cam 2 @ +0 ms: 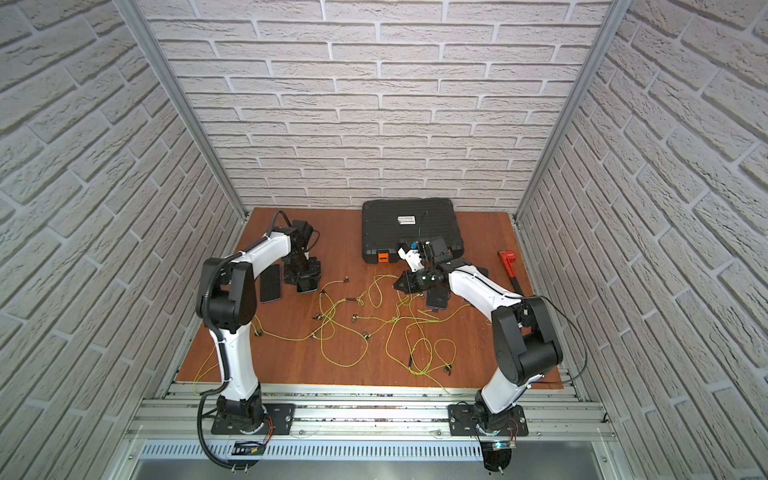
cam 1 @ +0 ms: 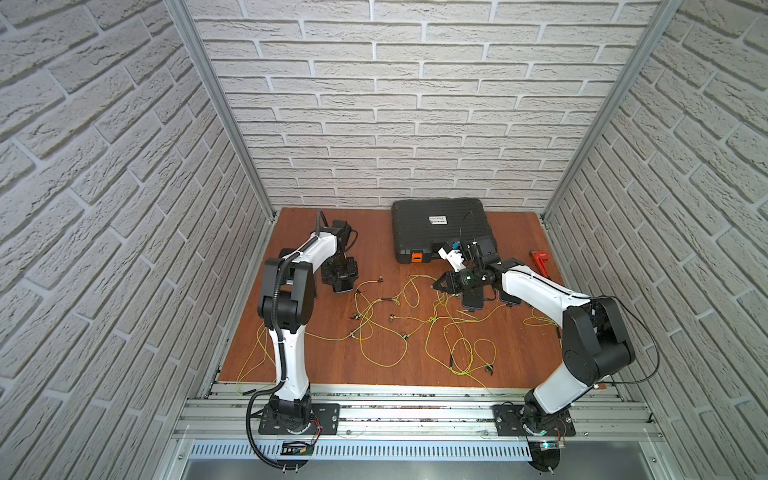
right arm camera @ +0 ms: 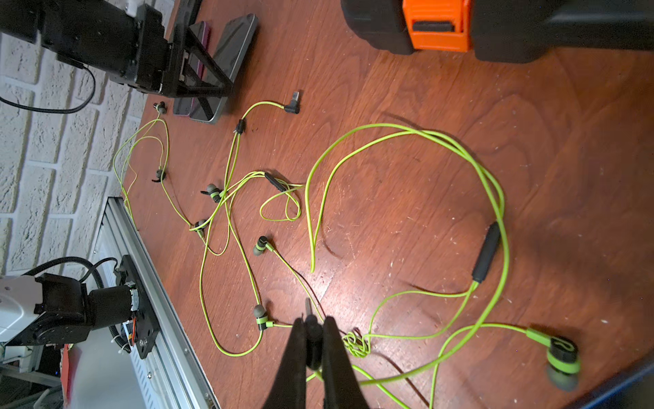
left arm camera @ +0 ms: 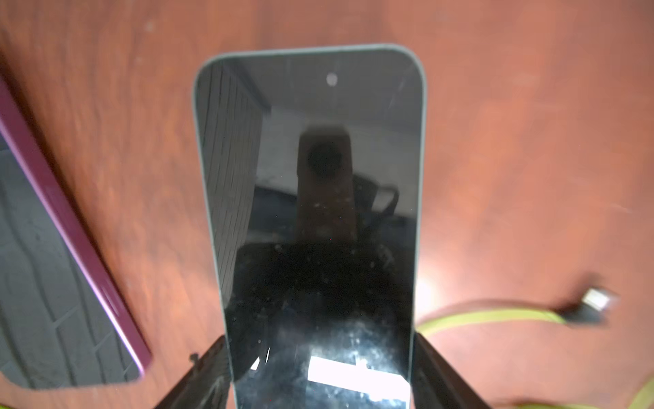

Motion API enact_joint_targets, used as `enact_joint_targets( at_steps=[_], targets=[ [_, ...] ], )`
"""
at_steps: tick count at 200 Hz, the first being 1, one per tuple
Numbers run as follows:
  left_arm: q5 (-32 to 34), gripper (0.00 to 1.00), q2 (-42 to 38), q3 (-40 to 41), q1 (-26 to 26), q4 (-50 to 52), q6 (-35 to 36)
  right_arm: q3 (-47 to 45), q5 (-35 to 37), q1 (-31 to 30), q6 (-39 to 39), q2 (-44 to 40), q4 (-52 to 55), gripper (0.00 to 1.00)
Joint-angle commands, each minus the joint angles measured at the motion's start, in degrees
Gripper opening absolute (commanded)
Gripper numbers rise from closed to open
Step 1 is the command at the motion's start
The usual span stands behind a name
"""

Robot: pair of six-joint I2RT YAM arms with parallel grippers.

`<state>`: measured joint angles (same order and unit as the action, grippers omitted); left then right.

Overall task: Plug wired earphones into phones
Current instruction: Pick up the phone at the center of the board.

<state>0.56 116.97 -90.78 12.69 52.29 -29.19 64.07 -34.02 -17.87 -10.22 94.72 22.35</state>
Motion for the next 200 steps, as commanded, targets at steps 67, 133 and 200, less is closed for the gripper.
enact_joint_targets(
  at_steps=[67,133,200],
  targets=[
    [3.7,0.65,1.4,0.2,1.7,-1.0,-2.9,2.9,-0.3,-4.8,-0.4,3.0,-4.4,0.06],
    [4.5,0.87,8.2,-4.2,0.2,1.1,-0.8,3.0,1.0,-4.9,1.0,2.3,-2.6,0.06],
    [2.1,0.91,9.7,-4.2,-1.0,-1.7,-4.6,2.5,0.8,-4.9,0.5,3.0,-3.9,0.06]
  ],
)
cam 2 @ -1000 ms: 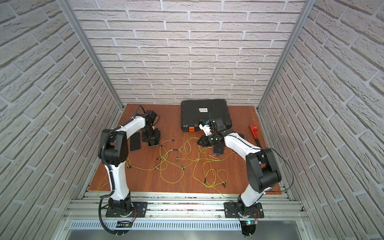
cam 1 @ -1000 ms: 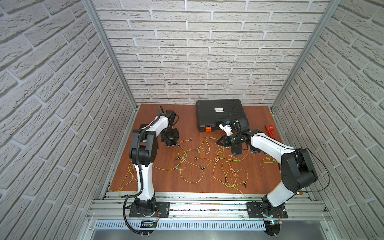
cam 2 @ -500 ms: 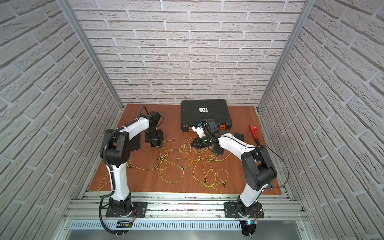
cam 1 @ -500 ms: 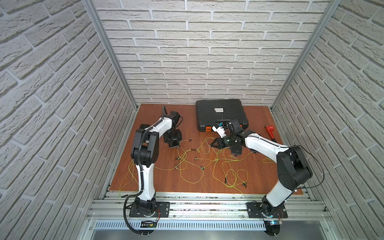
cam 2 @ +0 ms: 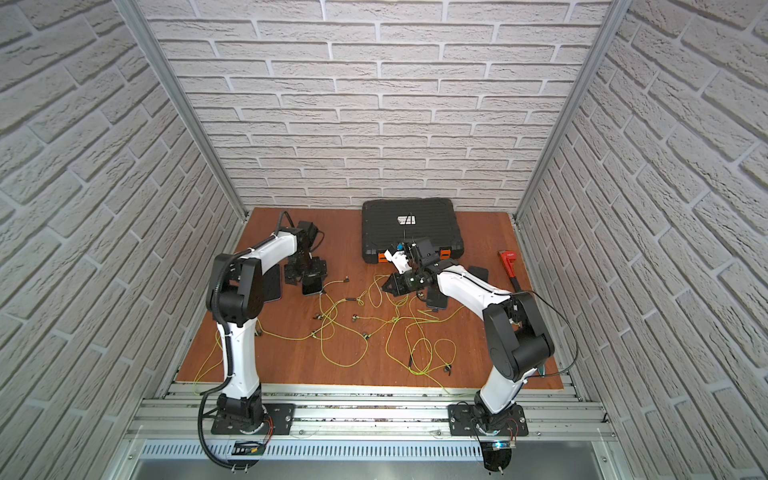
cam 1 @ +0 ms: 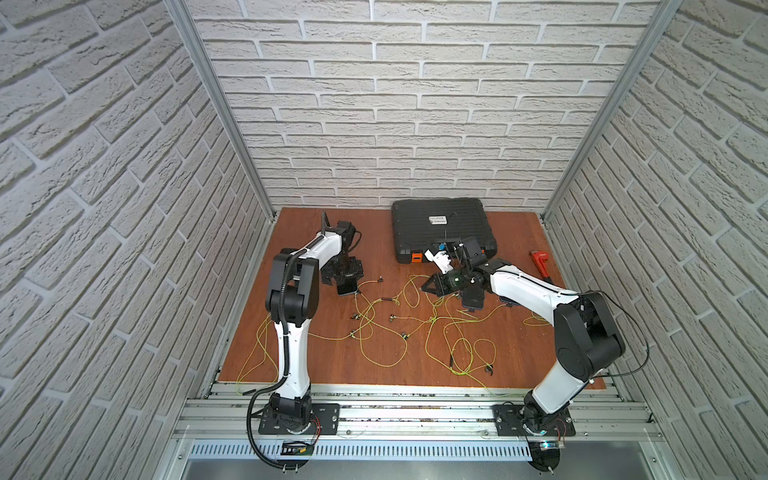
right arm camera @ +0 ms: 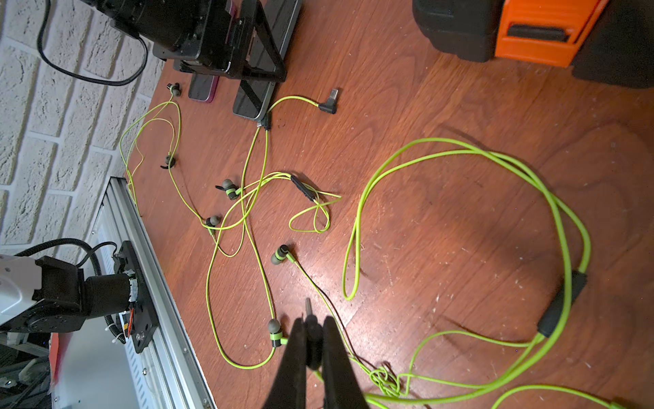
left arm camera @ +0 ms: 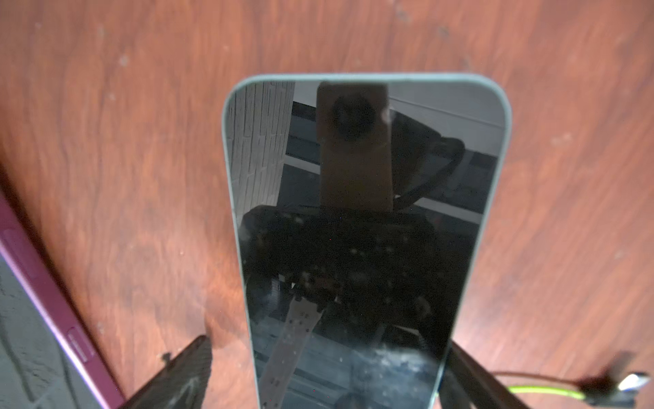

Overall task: Plug wired earphones into phones
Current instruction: Pick up the phone at the center of the board.

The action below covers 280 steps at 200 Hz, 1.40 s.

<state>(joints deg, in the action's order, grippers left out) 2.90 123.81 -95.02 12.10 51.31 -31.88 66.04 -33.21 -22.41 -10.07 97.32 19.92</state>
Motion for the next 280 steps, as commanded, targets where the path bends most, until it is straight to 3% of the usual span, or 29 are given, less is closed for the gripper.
enact_joint_targets(
  at_steps=[1,101,135,171,208,234,251,280],
  targets=[
    [-0.3,0.91,2.8,0.0,-0.4,-0.7,-2.0,0.5,0.0,-0.3,0.3,0.4,-1.5,0.06],
    [-2.0,0.69,1.6,4.0,0.0,-3.9,-4.9,0.0,1.0,-0.3,1.2,-1.1,-0.4,0.06],
    [-3.3,0.65,-4.2,3.2,-0.1,-3.3,-5.3,0.3,0.1,-0.3,0.9,-1.1,-0.3,0.06],
    [-8.3,0.59,-14.7,6.7,-0.7,-7.1,-10.7,0.2,-1.4,-1.7,-0.6,-1.6,-3.7,0.06],
    [-15.5,0.49,-28.1,17.6,-1.7,-18.2,-23.7,-0.8,-3.3,-5.2,-2.2,-1.0,-11.2,0.06],
    [-17.4,0.4,-34.7,25.8,1.7,-28.7,-37.0,-4.5,-2.0,-8.0,-5.0,-2.2,-23.6,0.06],
    [-16.6,0.36,-36.7,28.8,4.2,-34.1,-44.2,-6.5,1.8,-9.5,-6.8,-2.6,-30.5,0.06],
    [-13.1,0.15,-40.1,34.1,8.0,-42.6,-56.9,-8.6,9.9,-12.5,-8.3,-3.4,-37.8,0.06]
  ],
)
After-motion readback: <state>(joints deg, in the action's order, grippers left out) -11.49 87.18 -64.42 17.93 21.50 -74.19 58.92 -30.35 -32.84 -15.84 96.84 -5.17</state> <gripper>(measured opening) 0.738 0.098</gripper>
